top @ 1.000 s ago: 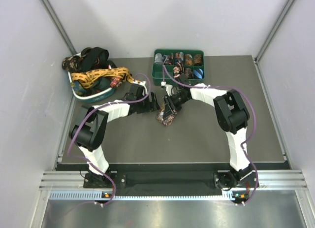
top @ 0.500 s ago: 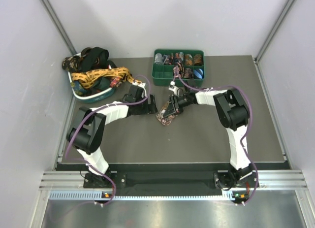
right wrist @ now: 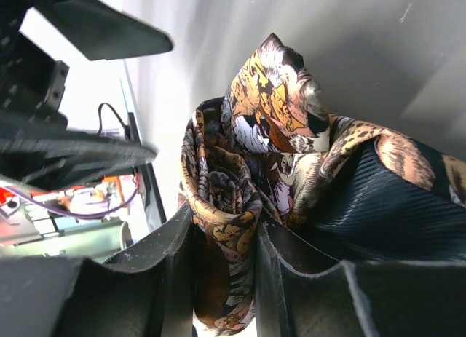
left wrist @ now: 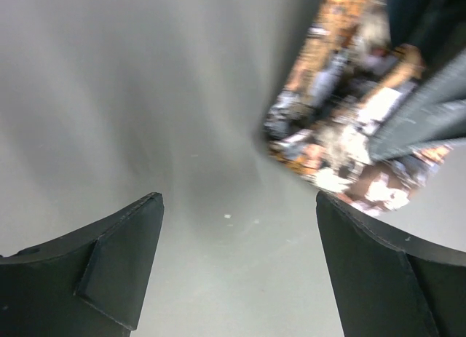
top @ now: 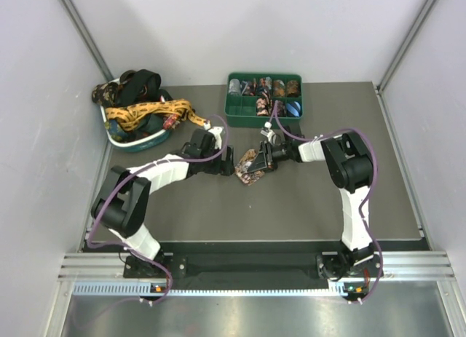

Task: Roll the ties
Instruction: Roll the tie

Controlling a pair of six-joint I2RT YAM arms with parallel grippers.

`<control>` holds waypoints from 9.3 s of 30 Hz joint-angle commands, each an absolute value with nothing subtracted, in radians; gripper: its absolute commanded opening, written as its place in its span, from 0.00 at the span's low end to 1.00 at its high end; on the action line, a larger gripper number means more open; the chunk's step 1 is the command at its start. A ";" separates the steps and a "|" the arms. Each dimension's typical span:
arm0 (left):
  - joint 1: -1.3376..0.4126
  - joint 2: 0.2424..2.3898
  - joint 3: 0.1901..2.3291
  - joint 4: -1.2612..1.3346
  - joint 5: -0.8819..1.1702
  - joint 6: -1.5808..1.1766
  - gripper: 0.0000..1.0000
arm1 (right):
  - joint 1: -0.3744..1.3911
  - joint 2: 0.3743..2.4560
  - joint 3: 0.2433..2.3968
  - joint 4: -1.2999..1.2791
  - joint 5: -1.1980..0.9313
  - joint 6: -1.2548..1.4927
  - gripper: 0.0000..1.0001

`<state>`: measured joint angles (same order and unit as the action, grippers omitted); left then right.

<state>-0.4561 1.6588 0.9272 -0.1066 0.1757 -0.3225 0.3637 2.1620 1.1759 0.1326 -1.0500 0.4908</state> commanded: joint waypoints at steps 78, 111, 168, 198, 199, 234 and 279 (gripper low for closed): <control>-0.641 1.954 1.213 -0.232 0.086 0.419 0.52 | 0.460 2.249 1.401 -0.061 -1.035 0.307 0.34; -0.638 1.917 1.232 -0.393 0.049 0.385 0.83 | 0.463 2.261 1.384 -0.089 -1.020 0.311 0.36; -0.629 1.939 1.238 -0.496 0.008 0.347 0.58 | 0.253 1.977 1.026 0.338 -0.738 0.546 0.72; -0.630 1.934 1.226 -0.460 0.029 0.347 0.57 | 0.549 2.075 1.330 -0.258 0.098 0.321 0.39; -0.629 1.936 1.226 -0.460 0.029 0.345 0.57 | 0.557 2.091 1.345 -0.288 0.118 0.321 0.35; -0.718 2.154 1.552 -0.577 0.086 0.379 0.56 | 0.268 1.746 1.019 -0.166 0.048 0.354 0.39; -0.747 2.289 1.874 -0.974 0.038 0.311 0.57 | 1.226 2.195 1.508 -0.555 1.028 0.032 0.62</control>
<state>-0.7410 2.2520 1.8385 -0.8513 0.0525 0.3363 1.2716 2.1284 1.3926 -0.4446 0.9962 0.0925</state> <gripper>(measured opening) 0.571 0.608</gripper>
